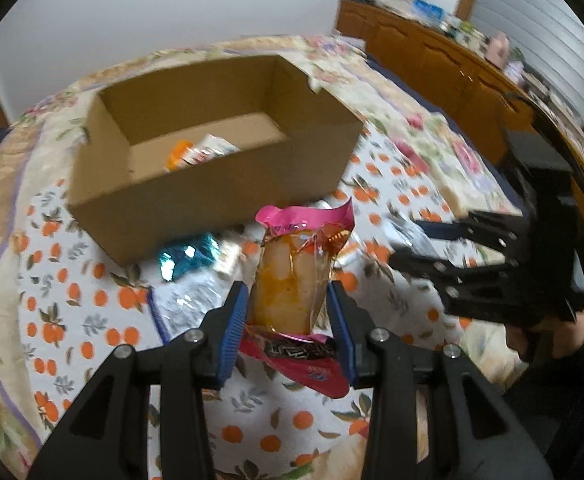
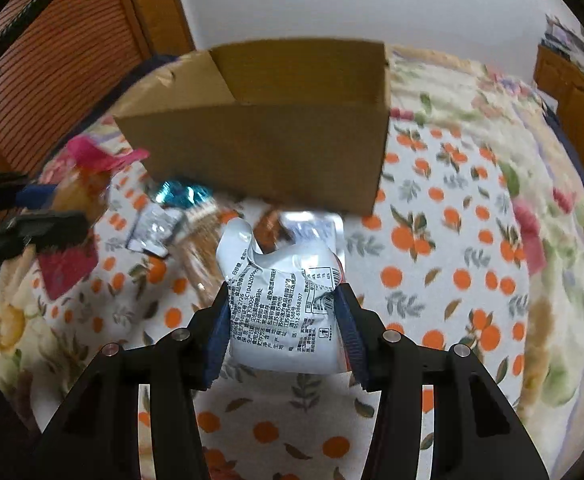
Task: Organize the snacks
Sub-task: 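Lift both held snacks and carry them over the cardboard box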
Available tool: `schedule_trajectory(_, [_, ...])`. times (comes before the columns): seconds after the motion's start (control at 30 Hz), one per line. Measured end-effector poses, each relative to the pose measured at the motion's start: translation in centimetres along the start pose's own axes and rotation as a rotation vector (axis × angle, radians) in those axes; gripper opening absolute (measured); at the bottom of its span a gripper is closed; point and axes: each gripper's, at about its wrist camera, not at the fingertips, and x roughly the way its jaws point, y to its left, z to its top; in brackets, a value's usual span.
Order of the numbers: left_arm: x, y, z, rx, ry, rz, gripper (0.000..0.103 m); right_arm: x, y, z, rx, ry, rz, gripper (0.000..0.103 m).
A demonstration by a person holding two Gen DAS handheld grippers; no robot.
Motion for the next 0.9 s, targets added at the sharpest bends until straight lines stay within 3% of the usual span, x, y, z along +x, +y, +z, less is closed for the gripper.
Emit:
schedule_trajectory(0.5, [-3.4,4.1,5.2,-0.072,-0.115,0.115,0.038,-3.8,1.8,7.9,-0.107,-0.113,0.029,0.05])
schedule_trajectory(0.9, [-1.2,7.4,11.4,-0.078,-0.153,0.161,0.038,-0.7,1.5,15.9,-0.133,-0.148,0.048,0.051])
